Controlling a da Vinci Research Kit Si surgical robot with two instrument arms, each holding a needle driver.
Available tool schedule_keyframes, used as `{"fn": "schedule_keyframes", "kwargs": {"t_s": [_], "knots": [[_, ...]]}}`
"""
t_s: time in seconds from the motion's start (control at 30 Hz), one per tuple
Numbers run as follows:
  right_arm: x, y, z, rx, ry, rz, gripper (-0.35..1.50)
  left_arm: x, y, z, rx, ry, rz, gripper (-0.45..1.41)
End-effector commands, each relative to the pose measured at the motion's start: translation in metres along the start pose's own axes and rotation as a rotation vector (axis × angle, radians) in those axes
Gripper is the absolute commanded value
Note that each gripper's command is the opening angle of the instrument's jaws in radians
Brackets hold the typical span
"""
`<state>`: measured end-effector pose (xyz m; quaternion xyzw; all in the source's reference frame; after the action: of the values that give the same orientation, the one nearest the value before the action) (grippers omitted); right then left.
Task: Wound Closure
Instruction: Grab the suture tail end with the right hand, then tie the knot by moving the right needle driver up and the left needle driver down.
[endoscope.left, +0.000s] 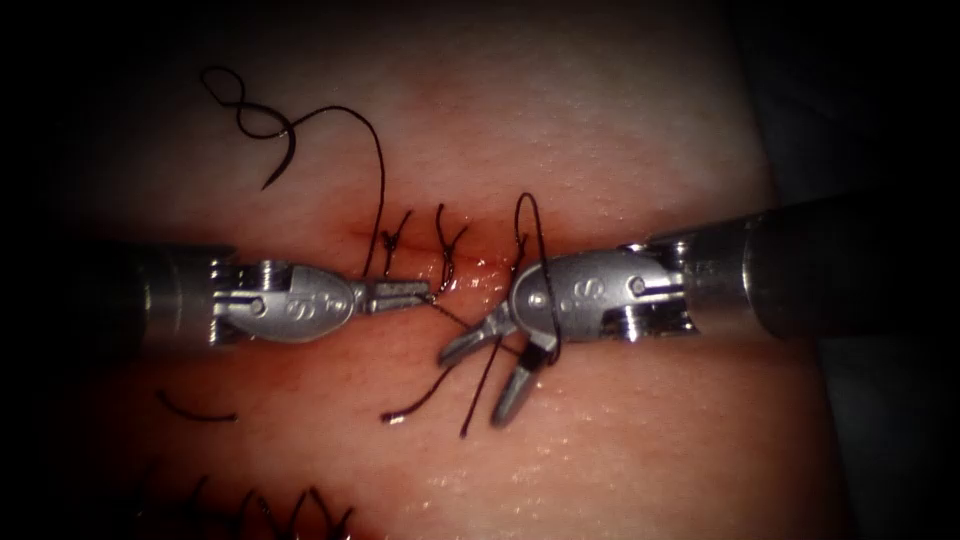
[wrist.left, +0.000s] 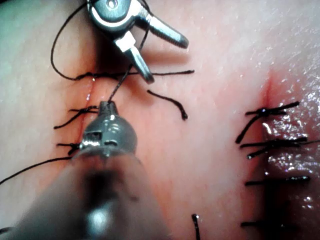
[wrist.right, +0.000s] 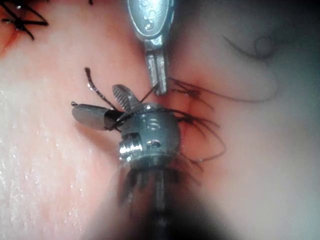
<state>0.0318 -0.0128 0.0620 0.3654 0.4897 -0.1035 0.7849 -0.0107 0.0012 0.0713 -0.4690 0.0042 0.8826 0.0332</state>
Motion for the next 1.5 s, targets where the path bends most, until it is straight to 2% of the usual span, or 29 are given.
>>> {"fn": "schedule_keyframes", "kwargs": {"t_s": [0.03, 0.13, 0.27, 0.3, 0.43, 0.5, 0.63, 0.67, 0.7, 0.73, 0.9, 1.03, 1.23, 1.33, 1.5], "knots": [[-0.0002, 0.0002, 0.0007, 0.014, -0.004, -0.002, 0.96, -0.0002, 0.0000, 0.0007, -0.001, 0.002, -0.004, -0.45], [-0.0002, 0.0001, 0.0008, 0.035, -0.014, -0.003, 0.71, -0.0004, 0.0000, 0.0006, 0.000, 0.000, -0.010, -0.45], [-0.0006, 0.0000, 0.0013, 0.044, -0.032, -0.013, 0.71, -0.0006, 0.0000, 0.0006, 0.001, -0.002, -0.015, -0.45], [-0.0009, -0.0001, 0.0018, 0.062, -0.059, -0.029, 0.62, -0.0006, 0.0001, 0.0006, 0.002, -0.003, -0.015, -0.45], [-0.0016, -0.0004, 0.0028, 0.092, -0.121, -0.046, 0.52, -0.0005, 0.0002, 0.0007, 0.003, -0.003, -0.013, -0.45], [-0.0021, -0.0004, 0.0034, 0.112, -0.160, -0.050, 0.34, -0.0006, 0.0004, 0.0007, 0.004, -0.004, -0.018, -0.45], [-0.0027, -0.0004, 0.0043, 0.160, -0.230, -0.053, 0.12, -0.0005, 0.0006, 0.0005, 0.001, -0.006, -0.016, -0.45], [-0.0028, -0.0005, 0.0045, 0.175, -0.255, -0.051, -0.01, -0.0005, 0.0007, 0.0004, 0.000, -0.005, -0.016, -0.45], [-0.0029, -0.0005, 0.0046, 0.188, -0.270, -0.050, -0.23, -0.0004, 0.0008, 0.0003, 0.000, -0.005, -0.016, -0.45], [-0.0029, -0.0005, 0.0046, 0.200, -0.280, -0.048, -0.35, -0.0004, 0.0008, 0.0002, 0.000, -0.005, -0.016, -0.45], [-0.0028, -0.0001, 0.0044, 0.218, -0.312, -0.043, -0.35, -0.0001, 0.0013, -0.0002, -0.001, -0.005, -0.013, -0.45], [-0.0024, 0.0008, 0.0036, 0.162, -0.244, -0.044, -0.35, 0.0000, 0.0020, -0.0002, -0.005, -0.009, -0.007, -0.45], [-0.0017, 0.0024, 0.0002, -0.004, -0.059, -0.010, -0.35, -0.0002, 0.0037, -0.0004, -0.018, -0.021, 0.005, -0.45], [-0.0019, 0.0035, -0.0026, -0.098, 0.055, 0.025, -0.35, -0.0004, 0.0052, -0.0014, -0.032, -0.034, 0.015, -0.45], [-0.0027, 0.0043, -0.0052, -0.168, 0.147, 0.057, -0.35, 0.0002, 0.0068, -0.0036, -0.044, -0.044, 0.021, -0.45]]}}
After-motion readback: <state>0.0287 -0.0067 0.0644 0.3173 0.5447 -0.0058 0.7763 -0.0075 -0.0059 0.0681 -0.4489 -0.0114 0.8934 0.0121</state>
